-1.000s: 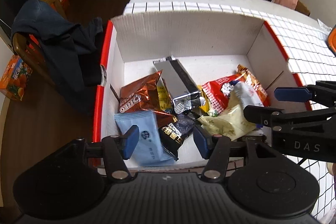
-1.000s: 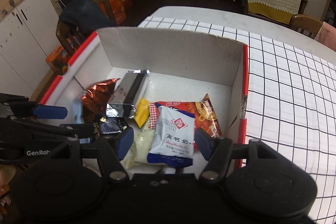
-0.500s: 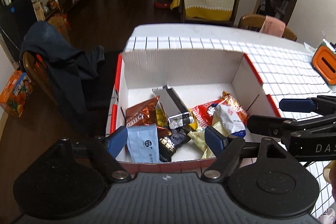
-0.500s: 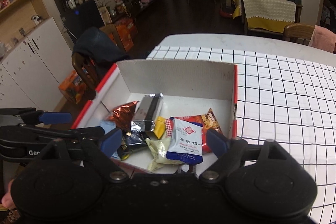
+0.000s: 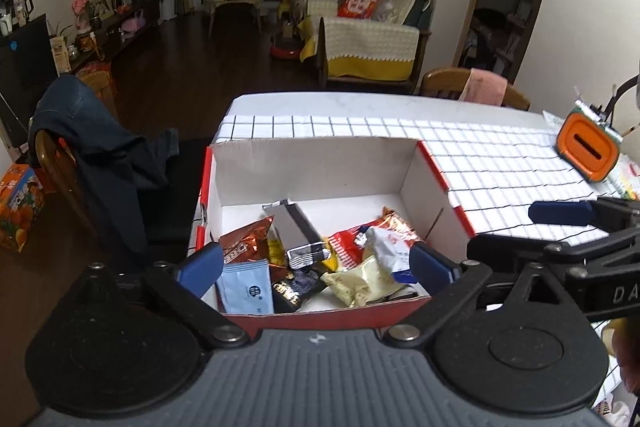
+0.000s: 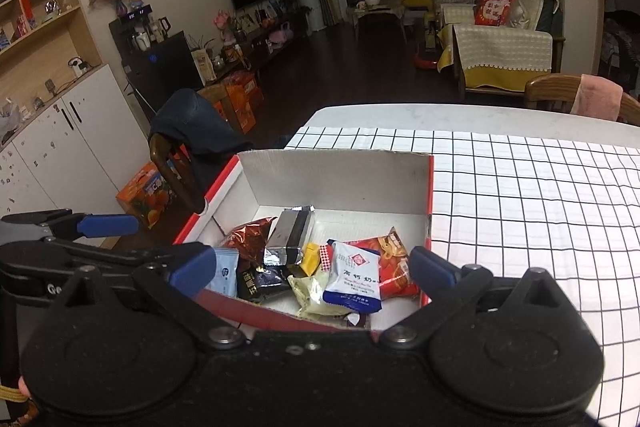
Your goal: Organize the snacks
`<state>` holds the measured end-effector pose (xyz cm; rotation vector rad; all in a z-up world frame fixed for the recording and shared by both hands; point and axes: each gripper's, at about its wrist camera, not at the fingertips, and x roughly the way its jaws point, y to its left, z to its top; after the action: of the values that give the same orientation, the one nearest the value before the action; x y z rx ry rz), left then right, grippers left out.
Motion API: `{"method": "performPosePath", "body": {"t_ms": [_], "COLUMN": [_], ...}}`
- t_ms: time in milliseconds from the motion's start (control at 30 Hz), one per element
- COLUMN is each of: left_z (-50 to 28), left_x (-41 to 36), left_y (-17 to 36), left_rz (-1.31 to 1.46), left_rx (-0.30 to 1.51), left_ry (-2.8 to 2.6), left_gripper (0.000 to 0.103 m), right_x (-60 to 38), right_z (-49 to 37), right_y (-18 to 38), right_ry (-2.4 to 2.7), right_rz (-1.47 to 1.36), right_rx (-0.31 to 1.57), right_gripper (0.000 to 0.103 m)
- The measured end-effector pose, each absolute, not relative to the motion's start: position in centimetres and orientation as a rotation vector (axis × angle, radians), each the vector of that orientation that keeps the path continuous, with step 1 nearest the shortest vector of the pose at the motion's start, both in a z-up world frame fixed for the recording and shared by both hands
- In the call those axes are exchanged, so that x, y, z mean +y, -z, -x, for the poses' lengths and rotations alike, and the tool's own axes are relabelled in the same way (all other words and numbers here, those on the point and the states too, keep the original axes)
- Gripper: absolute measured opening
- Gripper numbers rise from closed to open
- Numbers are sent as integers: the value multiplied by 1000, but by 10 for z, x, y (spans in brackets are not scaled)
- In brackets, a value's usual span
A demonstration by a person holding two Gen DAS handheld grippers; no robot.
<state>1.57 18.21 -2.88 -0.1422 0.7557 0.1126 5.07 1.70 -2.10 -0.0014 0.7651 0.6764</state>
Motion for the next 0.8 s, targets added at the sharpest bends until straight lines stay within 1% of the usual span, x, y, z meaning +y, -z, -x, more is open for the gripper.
{"method": "performPosePath", "body": {"t_ms": [367,800], "left_z": [-1,6], "left_x": [174,164], "left_y": [20,18], "left_rz": [137,138], "left_rx": [735,733], "left_ry": [-117,-130], "left_gripper": [103,103], "right_x": [-4,-6], "right_z": [-22,-14], "right_y": [20,22], "right_ry": [-621,-594], "right_rz": [-35,-58], "right_rx": [716,705], "right_gripper": [103,103]}}
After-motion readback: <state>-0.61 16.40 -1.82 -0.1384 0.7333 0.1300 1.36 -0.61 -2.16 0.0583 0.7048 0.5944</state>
